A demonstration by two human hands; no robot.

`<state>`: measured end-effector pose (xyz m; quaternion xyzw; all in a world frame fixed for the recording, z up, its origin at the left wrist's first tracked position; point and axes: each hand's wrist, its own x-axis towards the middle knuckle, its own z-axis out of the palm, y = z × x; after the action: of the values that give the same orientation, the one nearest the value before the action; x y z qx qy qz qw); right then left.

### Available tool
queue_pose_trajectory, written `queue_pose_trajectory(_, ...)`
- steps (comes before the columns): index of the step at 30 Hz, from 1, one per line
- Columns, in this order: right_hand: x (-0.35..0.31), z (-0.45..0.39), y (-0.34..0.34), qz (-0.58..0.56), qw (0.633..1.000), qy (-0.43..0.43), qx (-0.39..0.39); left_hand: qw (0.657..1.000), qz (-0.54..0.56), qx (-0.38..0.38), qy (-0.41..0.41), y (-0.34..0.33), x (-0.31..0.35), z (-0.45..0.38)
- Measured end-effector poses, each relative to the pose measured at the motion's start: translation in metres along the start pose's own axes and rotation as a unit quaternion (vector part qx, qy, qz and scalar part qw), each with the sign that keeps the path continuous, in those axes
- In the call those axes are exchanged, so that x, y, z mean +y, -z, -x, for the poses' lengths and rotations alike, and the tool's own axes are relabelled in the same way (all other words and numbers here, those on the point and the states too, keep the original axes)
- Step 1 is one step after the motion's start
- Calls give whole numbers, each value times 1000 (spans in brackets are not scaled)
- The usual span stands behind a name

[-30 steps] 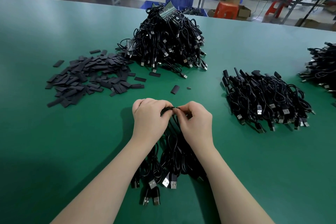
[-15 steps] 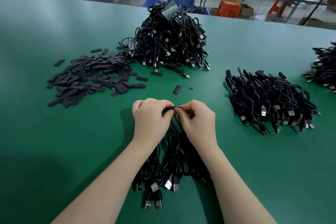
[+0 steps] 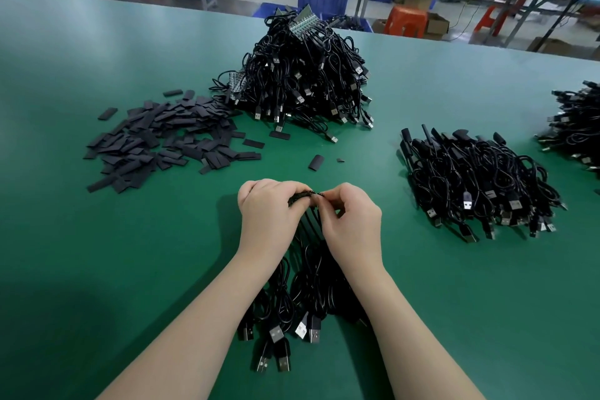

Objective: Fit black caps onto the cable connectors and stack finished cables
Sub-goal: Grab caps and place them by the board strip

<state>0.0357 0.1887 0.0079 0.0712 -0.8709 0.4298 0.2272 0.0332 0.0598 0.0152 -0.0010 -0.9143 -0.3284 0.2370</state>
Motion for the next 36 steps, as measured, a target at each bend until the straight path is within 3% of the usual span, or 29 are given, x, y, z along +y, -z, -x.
queue_pose_trajectory(15, -2, 0, 2, -7, 999, 33, 7, 999, 17, 24, -19, 3, 0, 2)
queue_pose_trajectory(21, 0, -1, 6, -68, 998, -17, 6, 999, -21, 20, -43, 5, 1, 4)
queue_pose_trajectory(29, -6, 5, 3, 30, 997, 65, 26, 997, -65, 35, -37, 13, 5, 6)
queue_pose_trajectory(32, -5, 1, 7, -30, 999, 30, -22, 999, -42, -4, -34, 17, 0, 0)
queue_pose_trajectory(36, 5, -16, 28, -170, 981, -87, -43, 998, -1, -49, -27, 20, -10, -7)
